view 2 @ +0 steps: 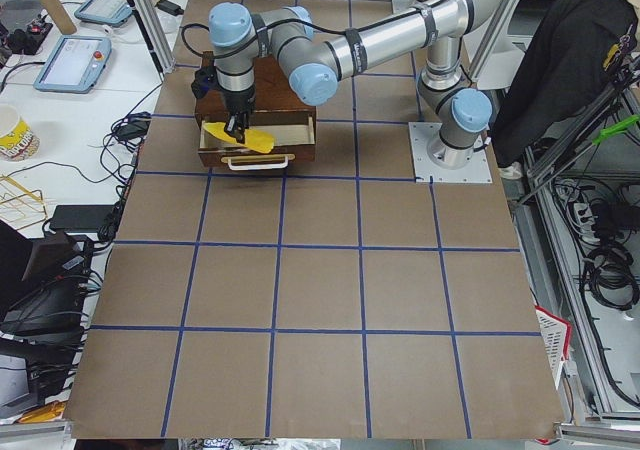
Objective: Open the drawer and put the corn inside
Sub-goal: 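Carry the corn over the open drawer and release it inside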
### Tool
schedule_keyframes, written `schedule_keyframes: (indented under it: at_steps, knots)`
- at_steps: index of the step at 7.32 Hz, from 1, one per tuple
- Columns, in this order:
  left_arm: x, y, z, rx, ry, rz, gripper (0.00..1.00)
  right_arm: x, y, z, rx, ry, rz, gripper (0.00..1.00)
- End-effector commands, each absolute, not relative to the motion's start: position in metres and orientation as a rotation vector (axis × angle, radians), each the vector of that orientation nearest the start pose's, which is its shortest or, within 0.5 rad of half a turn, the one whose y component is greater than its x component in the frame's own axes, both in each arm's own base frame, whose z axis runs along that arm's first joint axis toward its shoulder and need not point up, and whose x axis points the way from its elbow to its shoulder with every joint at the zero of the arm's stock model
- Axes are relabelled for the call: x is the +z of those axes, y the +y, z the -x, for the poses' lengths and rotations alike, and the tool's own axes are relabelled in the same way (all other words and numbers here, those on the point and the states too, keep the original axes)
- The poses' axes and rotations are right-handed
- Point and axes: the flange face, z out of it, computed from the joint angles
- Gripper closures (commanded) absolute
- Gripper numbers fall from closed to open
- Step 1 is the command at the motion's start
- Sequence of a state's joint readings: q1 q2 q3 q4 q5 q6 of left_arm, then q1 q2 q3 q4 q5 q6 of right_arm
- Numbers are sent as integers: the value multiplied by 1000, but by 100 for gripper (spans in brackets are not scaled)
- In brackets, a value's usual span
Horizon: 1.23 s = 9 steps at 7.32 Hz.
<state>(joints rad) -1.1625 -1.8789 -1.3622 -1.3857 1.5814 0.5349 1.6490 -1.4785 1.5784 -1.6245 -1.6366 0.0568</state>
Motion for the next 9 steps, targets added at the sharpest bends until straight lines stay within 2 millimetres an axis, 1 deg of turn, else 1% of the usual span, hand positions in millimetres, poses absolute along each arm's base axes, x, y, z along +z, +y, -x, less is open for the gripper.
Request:
schedule_keyframes:
  at_steps: [1,2,3,4,6,7,8,9]
  knots:
    - [418,-639,-88,-72,3123,43,100,443,-513,-167,67,3210,37,0]
    - [408,-638,-88,-41,3122,65,100,443,-513,-167,67,3210,37,0]
    - [395,-634,-86,-19,3130,143,100,442,-513,-167,69,3210,37,0]
    - [386,-633,-85,-3,3132,264,100,443,-513,-167,67,3210,37,0]
    - [382,-631,-83,13,3132,289,100,442,-513,-167,69,3211,37,0]
    - [381,-630,-83,26,3133,268,72,443,-513,-167,66,3211,37,0]
    - [381,-629,-83,31,3134,248,28,443,-513,-167,66,3211,37,0]
    - [382,-628,-84,30,3136,169,27,443,-513,-167,66,3211,37,0]
